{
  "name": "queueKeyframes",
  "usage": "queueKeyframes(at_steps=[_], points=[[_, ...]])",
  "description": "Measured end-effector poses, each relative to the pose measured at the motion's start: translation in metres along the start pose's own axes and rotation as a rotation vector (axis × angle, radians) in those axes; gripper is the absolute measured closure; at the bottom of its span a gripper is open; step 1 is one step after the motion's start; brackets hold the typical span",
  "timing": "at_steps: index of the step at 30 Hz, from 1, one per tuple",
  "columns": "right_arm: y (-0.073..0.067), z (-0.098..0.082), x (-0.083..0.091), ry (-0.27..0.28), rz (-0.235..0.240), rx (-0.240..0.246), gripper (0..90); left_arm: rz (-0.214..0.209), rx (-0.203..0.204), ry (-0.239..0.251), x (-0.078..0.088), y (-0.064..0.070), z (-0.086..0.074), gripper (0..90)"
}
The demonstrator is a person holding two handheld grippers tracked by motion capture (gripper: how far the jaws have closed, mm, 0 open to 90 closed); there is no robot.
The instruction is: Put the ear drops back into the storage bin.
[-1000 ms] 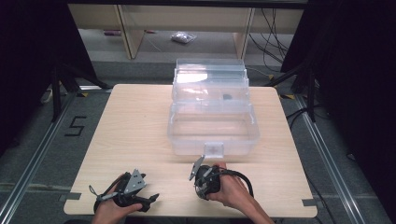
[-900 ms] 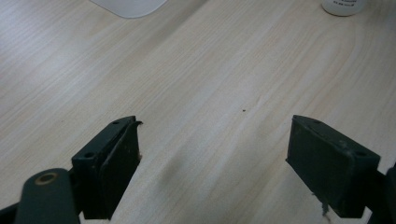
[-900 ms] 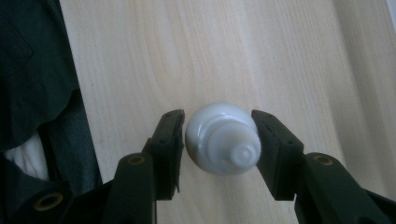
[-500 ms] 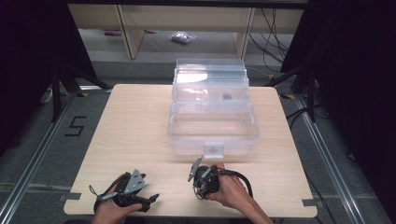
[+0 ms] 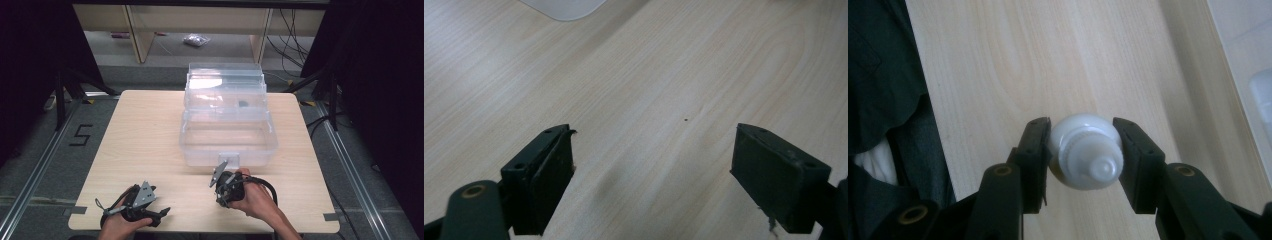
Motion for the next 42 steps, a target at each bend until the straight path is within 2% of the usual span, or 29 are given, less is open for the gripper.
queueKeyframes(at_steps=[2,3,4,5,7,9,11,12,15,16,17,21,22,26,27,30,31,32,33,35,38,42], points=[[0.002,-0.002,0.002,0.003,0.007,0.003,60.2,-0.001,-0.001,-0.003,-0.001,0.000,0.000,16.5],[0.003,-0.002,0.003,0.000,0.005,-0.014,60.2,0.001,0.002,-0.003,-0.001,0.000,0.000,16.5],[0.004,-0.003,0.004,-0.005,0.009,-0.002,60.2,0.001,-0.017,-0.001,0.000,-0.001,0.000,16.5],[0.005,-0.004,0.005,-0.001,0.010,-0.011,60.2,0.002,-0.008,0.002,0.000,-0.001,0.000,16.5],[0.010,-0.004,0.007,-0.004,0.003,0.009,60.2,0.002,0.005,0.004,0.000,0.000,0.000,16.5],[0.011,-0.007,0.011,-0.024,0.001,-0.035,60.3,0.001,-0.011,0.000,0.000,-0.001,0.000,16.5],[0.017,-0.008,0.013,-0.008,0.002,0.003,60.2,0.000,-0.008,0.001,0.000,-0.001,0.000,16.5],[0.018,-0.010,0.016,-0.014,0.001,-0.024,60.3,0.000,-0.009,0.000,0.000,-0.001,0.000,16.5],[0.021,-0.013,0.020,-0.025,-0.002,-0.046,60.3,-0.003,-0.008,0.002,0.000,-0.001,0.000,16.5],[0.025,-0.014,0.023,-0.021,0.000,-0.014,60.3,0.001,-0.010,0.001,0.000,-0.001,0.000,16.5],[0.025,-0.015,0.025,-0.018,-0.011,-0.045,60.3,-0.006,-0.006,0.002,0.000,0.000,0.000,16.5],[0.028,-0.017,0.031,-0.018,0.002,-0.032,60.3,0.005,-0.011,-0.003,-0.001,-0.002,0.000,16.5],[0.031,-0.018,0.034,-0.008,-0.017,-0.040,60.3,0.003,-0.010,-0.001,0.000,-0.001,0.000,16.5],[0.034,-0.020,0.041,-0.021,-0.014,-0.047,60.3,-0.002,-0.013,-0.008,-0.001,-0.002,0.000,16.5],[0.035,-0.020,0.042,-0.007,-0.018,-0.051,60.3,-0.003,-0.012,-0.008,-0.001,-0.002,0.000,16.5],[0.038,-0.021,0.046,-0.018,-0.017,-0.031,60.3,-0.004,-0.015,-0.007,-0.001,-0.002,0.000,16.5],[0.038,-0.022,0.047,-0.011,-0.030,-0.059,60.3,-0.004,-0.015,-0.009,-0.001,-0.002,0.000,16.5],[0.040,-0.023,0.053,-0.017,-0.021,-0.058,60.3,-0.002,-0.015,-0.009,-0.001,-0.002,0.000,16.5],[0.042,-0.022,0.054,0.002,-0.036,-0.062,60.3,-0.003,-0.011,-0.007,0.000,-0.001,0.000,16.5],[0.045,-0.022,0.058,0.005,-0.039,-0.050,60.3,-0.007,-0.013,-0.007,0.000,-0.001,0.000,16.5],[0.048,-0.023,0.064,0.009,-0.044,-0.072,60.3,-0.003,-0.014,-0.009,-0.001,-0.002,0.000,16.5],[0.054,-0.023,0.071,0.017,-0.038,-0.078,60.3,-0.003,-0.014,-0.010,-0.001,-0.002,0.000,16.5]])
Point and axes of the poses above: each handheld gripper's, and its own axes: x roughly backward along the jaws, z roughly out of its top, y roughly to its right, the point moved 6 cm from there along -x, roughly forward along the jaws, and after that the axes turned 2 degrees about -y, right-handed, at the moved point
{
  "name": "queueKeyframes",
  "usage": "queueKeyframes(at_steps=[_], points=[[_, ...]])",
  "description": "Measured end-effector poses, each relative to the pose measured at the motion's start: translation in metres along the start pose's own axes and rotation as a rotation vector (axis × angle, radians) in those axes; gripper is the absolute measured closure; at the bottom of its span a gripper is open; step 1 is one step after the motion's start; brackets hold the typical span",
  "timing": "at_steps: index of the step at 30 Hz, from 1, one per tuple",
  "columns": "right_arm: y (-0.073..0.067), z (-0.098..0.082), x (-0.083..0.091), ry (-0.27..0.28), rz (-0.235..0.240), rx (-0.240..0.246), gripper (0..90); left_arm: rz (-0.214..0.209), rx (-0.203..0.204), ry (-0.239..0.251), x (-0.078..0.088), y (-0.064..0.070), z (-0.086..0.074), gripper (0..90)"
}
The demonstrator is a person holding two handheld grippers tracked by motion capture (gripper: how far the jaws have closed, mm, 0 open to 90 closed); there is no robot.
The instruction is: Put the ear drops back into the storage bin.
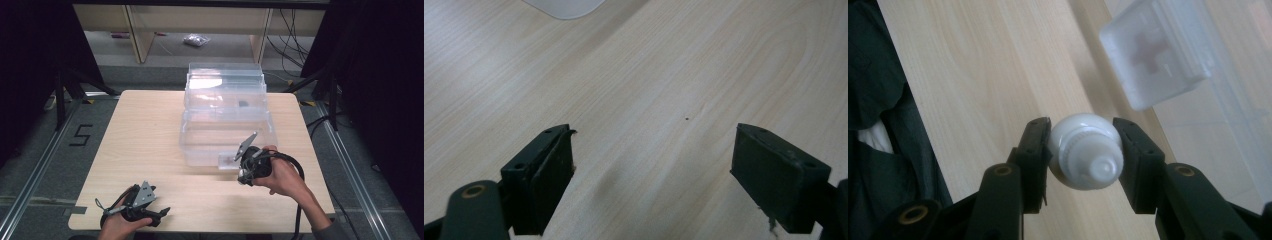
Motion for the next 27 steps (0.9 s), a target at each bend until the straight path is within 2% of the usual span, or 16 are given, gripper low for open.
queueKeyframes(at_steps=[8,21,22,27], points=[[0.012,-0.002,0.012,-0.018,-0.014,-0.037,60.3,0.003,0.004,0.004,0.000,0.000,0.000,16.5],[0.026,-0.002,0.031,-0.027,-0.016,-0.065,60.3,0.003,0.007,0.009,0.000,0.001,0.000,16.5],[0.026,-0.003,0.033,-0.042,-0.018,-0.085,60.3,0.007,0.003,0.006,0.000,0.000,0.000,16.5],[0.033,-0.003,0.040,-0.044,-0.020,-0.082,60.3,0.003,0.007,0.009,0.000,0.001,0.000,16.5]])
Point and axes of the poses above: each handheld gripper's, and its own axes: x roughly backward along the jaws, z roughly out of its top, y roughly to its right, the point moved 6 cm from there along -x, roughly forward along the jaws, and after that the axes turned 2 degrees about -y, right-handed, at the moved point
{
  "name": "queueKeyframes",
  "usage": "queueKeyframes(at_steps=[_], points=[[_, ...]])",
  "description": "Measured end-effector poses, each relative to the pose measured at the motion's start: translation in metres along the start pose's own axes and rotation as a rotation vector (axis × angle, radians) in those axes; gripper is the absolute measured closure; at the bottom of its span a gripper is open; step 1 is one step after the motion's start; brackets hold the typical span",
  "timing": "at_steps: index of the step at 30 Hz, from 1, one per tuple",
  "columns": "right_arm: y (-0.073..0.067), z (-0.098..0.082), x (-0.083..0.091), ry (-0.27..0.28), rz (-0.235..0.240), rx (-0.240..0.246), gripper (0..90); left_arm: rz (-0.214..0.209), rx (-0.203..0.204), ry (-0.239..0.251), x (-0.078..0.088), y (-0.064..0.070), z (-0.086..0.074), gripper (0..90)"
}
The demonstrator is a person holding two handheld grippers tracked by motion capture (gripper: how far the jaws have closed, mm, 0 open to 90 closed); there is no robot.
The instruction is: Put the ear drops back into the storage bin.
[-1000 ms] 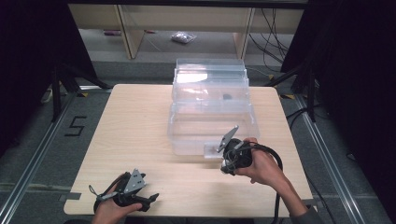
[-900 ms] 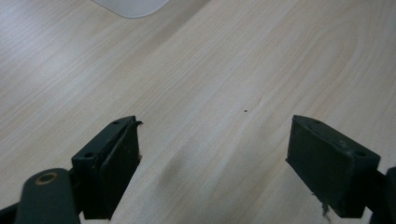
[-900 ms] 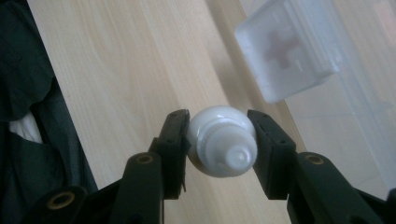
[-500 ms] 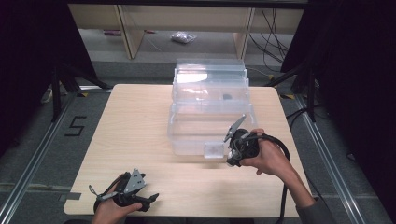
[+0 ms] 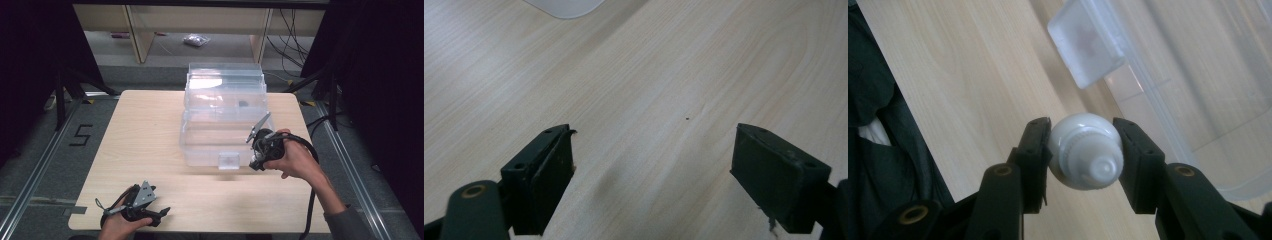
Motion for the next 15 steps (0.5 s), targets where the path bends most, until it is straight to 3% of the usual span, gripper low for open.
queueKeyframes(at_steps=[3,5,8,11,12,15], points=[[0.009,0.002,0.006,-0.005,-0.010,-0.032,60.3,0.002,0.000,0.000,0.000,0.000,0.000,16.5],[0.014,0.004,0.007,-0.004,-0.009,-0.018,60.3,0.002,-0.001,-0.001,0.000,0.000,0.000,16.5],[0.020,0.006,0.010,-0.008,-0.013,-0.056,60.3,-0.004,-0.003,-0.009,0.000,-0.001,0.000,16.5],[0.030,0.009,0.011,-0.005,-0.015,-0.039,60.3,0.003,-0.002,-0.001,0.000,-0.001,0.000,16.5],[0.031,0.009,0.012,-0.009,-0.019,-0.066,60.3,0.001,-0.001,-0.002,0.000,-0.001,0.000,16.5],[0.039,0.011,0.012,-0.010,-0.017,-0.074,60.3,-0.006,-0.003,-0.009,0.000,-0.001,0.000,16.5]])
Point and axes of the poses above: each handheld gripper's, and its own axes: x roughly backward along the jaws, z roughly out of its top, y roughly to its right, the point moved 6 cm from there along -x, roughly forward along the jaws, and after that the axes turned 2 degrees about -y, right-handed, at the moved point
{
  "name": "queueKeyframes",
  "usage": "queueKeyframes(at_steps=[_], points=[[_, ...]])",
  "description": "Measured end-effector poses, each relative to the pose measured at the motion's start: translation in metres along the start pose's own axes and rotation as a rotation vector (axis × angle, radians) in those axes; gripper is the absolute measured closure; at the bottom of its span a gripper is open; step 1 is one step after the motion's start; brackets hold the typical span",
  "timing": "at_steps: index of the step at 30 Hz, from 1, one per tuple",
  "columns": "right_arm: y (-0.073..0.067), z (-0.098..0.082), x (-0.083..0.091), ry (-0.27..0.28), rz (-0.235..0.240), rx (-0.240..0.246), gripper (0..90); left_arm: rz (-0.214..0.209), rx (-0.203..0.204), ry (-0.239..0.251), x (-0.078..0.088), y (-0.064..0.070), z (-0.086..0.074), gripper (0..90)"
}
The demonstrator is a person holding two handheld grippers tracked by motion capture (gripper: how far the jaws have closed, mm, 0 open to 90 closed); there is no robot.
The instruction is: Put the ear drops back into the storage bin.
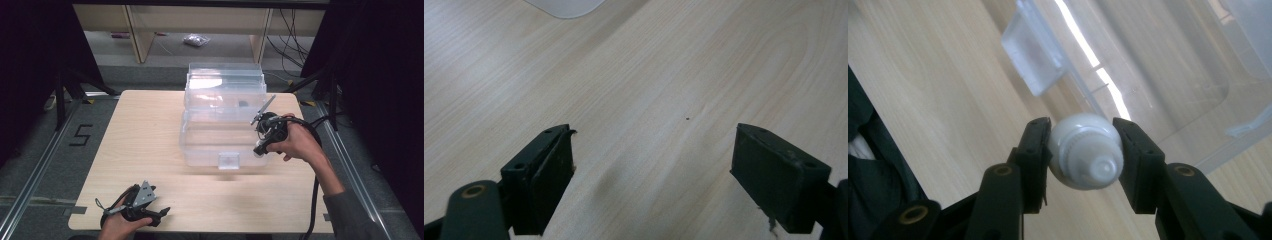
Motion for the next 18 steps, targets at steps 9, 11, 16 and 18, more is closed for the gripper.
queueKeyframes(at_steps=[9,11,16,18], points=[[0.023,0.006,-0.006,-0.001,-0.011,-0.058,60.4,0.004,0.005,0.008,0.000,0.001,0.000,16.5],[0.025,0.006,-0.007,-0.002,-0.008,-0.058,60.3,0.004,0.004,0.008,0.000,0.001,0.000,16.5],[0.037,0.009,-0.014,-0.017,-0.009,-0.089,60.3,0.003,0.008,0.008,0.000,0.001,0.000,16.5],[0.043,0.012,-0.019,-0.021,-0.010,-0.108,60.3,0.002,0.002,0.008,0.000,0.000,0.001,16.5]])
Point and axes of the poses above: each handheld gripper's, and its own axes: x roughly backward along the jaws, z roughly out of its top, y roughly to its right, the point moved 6 cm from there along -x, roughly forward along the jaws, and after that the axes turned 2 degrees about -y, right-handed, at the moved point
